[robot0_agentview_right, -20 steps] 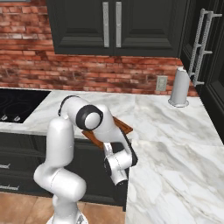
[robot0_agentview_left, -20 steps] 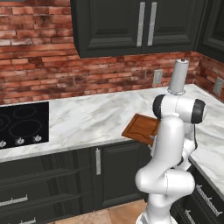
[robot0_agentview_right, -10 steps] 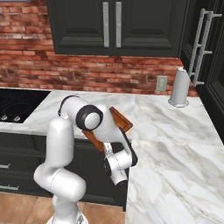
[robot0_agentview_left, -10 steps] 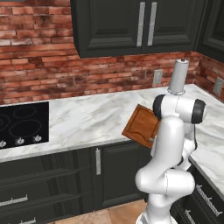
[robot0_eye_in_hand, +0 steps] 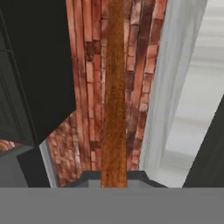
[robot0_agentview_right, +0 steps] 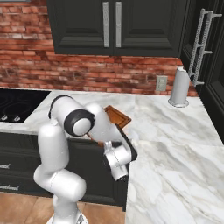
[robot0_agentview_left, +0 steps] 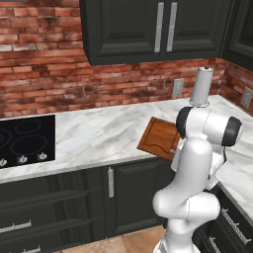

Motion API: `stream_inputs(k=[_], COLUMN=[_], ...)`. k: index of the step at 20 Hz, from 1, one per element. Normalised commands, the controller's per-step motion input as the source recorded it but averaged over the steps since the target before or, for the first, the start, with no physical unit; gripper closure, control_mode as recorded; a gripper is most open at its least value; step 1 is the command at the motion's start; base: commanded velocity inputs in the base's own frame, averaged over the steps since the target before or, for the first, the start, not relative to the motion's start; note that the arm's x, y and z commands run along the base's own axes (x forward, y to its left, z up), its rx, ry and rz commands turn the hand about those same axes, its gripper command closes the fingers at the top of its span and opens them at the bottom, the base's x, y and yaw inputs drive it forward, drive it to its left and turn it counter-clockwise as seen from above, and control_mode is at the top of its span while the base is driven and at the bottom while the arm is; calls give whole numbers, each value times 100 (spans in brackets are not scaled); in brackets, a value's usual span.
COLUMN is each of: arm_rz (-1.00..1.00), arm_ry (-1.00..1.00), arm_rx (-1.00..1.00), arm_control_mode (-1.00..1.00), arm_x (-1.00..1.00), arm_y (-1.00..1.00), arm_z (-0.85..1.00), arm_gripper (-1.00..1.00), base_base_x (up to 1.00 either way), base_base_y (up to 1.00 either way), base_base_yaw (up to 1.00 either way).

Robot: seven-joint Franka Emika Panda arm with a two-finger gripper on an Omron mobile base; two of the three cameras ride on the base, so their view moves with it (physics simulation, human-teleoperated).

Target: Move the cutting board and knife to the sink. Then move spray from the cabinet to the counter.

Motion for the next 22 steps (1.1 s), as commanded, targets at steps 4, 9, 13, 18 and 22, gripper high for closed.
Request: stream_inputs(k=[4,9,13,18,22], arm_rz=[0,0,0,0,0], arm_ry=[1,9,13,14,22], arm_rx=[-2,-5,-7,-9,-13], arm_control_mode=[-100,-100,-100,-100,-100], arm_x=[-11,-12,-28,-60,-66], arm_y=[0,3,0,0,0], arm_z=[99,100,100,80,68], arm_gripper=[100,100,100,100,100], base_base_x=[0,0,0,0,0], base_base_y=[0,0,0,0,0], base_base_yaw=[0,0,0,0,0])
